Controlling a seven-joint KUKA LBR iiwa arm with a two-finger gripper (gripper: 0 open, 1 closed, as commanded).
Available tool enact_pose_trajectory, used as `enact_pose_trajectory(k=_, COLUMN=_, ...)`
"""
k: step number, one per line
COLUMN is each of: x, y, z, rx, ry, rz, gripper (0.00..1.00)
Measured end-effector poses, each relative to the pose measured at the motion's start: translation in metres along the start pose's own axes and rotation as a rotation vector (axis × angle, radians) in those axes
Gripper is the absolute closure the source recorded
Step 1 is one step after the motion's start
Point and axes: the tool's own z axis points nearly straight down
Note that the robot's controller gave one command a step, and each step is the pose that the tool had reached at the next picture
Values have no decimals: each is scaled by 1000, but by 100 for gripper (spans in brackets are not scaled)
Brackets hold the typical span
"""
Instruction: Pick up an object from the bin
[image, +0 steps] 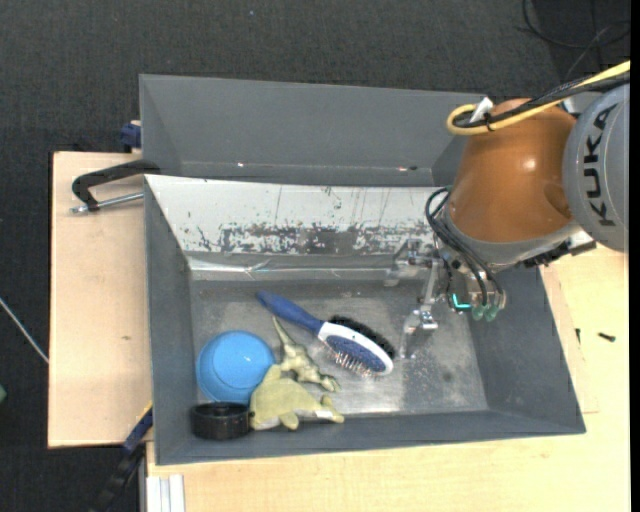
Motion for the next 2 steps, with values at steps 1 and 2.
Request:
enact_pose_trajectory(k=1, x=-5, y=-17, z=127, rx=1, ry=-3, rz=-251, gripper=0)
enact_pose_trajectory(k=2, x=-6, y=-17, z=125, rx=1, ry=-8, rz=-250, gripper=100)
